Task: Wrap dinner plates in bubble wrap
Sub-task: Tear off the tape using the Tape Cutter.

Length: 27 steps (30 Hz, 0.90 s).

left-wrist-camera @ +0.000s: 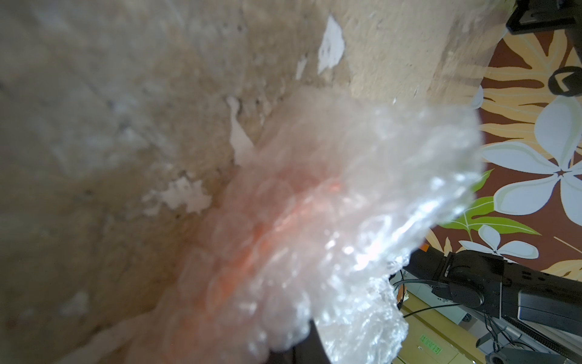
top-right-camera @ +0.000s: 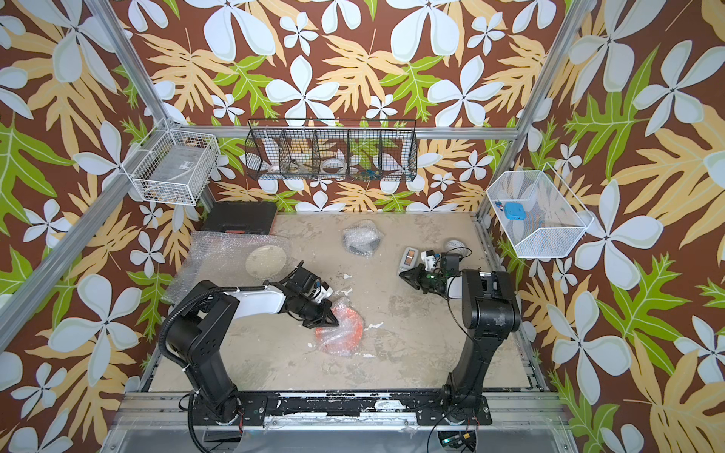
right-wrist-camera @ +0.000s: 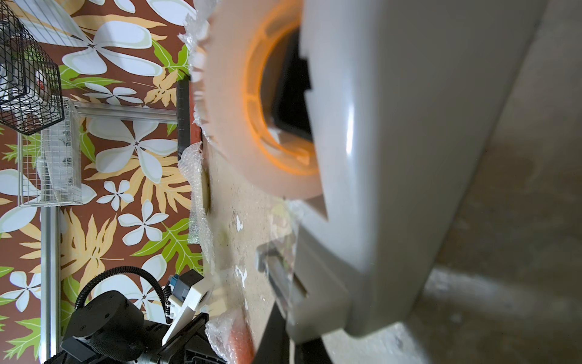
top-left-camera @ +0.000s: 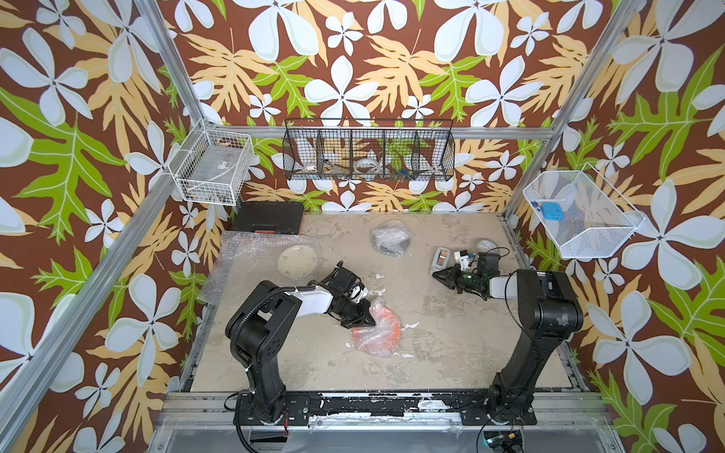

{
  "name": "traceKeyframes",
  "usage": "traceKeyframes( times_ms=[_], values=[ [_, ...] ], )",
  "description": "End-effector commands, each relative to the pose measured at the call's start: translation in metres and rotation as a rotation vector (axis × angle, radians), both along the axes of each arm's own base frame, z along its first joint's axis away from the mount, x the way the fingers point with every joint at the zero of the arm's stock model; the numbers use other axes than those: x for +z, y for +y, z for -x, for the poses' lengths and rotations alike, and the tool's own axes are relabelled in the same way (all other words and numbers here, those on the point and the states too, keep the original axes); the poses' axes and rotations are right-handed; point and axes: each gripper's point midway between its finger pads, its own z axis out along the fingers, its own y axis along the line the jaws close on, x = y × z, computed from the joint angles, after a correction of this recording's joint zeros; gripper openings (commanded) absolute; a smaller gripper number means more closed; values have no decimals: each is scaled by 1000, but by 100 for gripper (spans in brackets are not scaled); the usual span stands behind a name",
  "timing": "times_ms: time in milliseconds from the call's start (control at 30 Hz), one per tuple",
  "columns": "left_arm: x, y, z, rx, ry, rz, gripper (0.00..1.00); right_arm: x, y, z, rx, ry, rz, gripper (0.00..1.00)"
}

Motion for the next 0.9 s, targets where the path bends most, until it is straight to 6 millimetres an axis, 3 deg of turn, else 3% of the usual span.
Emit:
traceKeyframes(
  times_ms=[0, 300, 433, 533, 700, 867],
  values=[
    [-20, 20, 6, 36, 32, -128, 5, -6, -4, -3, -11, 2, 34, 0],
    [-21, 20, 7, 34, 34, -130, 4, -41, -21, 17, -67, 193, 171, 0],
    [-22, 20, 7, 33, 38, -130, 4, -41, -31, 18, -107, 211, 229, 0],
    [-21, 20, 6, 32, 35, -129, 4, -25, -29, 12, -105, 155, 220, 0],
    [-21, 19, 6, 30, 30, -128, 4, 21, -19, 8, -72, 26, 206, 0],
    [-20, 18, 4, 30, 22, -123, 4, 60, -1, 24, -6, -47, 222, 0]
  ],
)
